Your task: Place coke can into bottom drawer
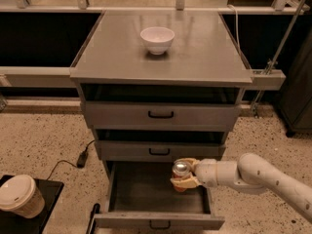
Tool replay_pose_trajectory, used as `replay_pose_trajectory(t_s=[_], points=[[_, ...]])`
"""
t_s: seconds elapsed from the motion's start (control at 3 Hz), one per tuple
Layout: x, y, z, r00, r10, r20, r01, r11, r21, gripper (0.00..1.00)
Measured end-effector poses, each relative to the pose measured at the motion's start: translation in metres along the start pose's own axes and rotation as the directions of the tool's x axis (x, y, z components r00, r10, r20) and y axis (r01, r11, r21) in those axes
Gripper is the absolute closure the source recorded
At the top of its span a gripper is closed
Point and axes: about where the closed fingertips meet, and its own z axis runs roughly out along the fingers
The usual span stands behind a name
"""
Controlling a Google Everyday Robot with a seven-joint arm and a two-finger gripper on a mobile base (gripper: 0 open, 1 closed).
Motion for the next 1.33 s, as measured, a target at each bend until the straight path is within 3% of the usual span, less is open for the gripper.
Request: replay_pose_trajectory(t_s=[0.33, 0.67, 1.0, 1.33], points=[[0.066, -0.014, 0.044, 0.997, 0.05, -0.067, -0.045, 0.9968, 0.065, 1.0], [0.071, -0.021, 0.046, 0.996, 0.056, -0.073, -0.048, 0.994, 0.098, 1.0], [0.074, -0.018, 0.051, 0.995, 0.041, -0.096, -0.032, 0.995, 0.094, 1.0], [0.121, -0.034, 0.057, 0.989, 0.061, -0.137, -0.042, 0.9899, 0.136, 1.0]])
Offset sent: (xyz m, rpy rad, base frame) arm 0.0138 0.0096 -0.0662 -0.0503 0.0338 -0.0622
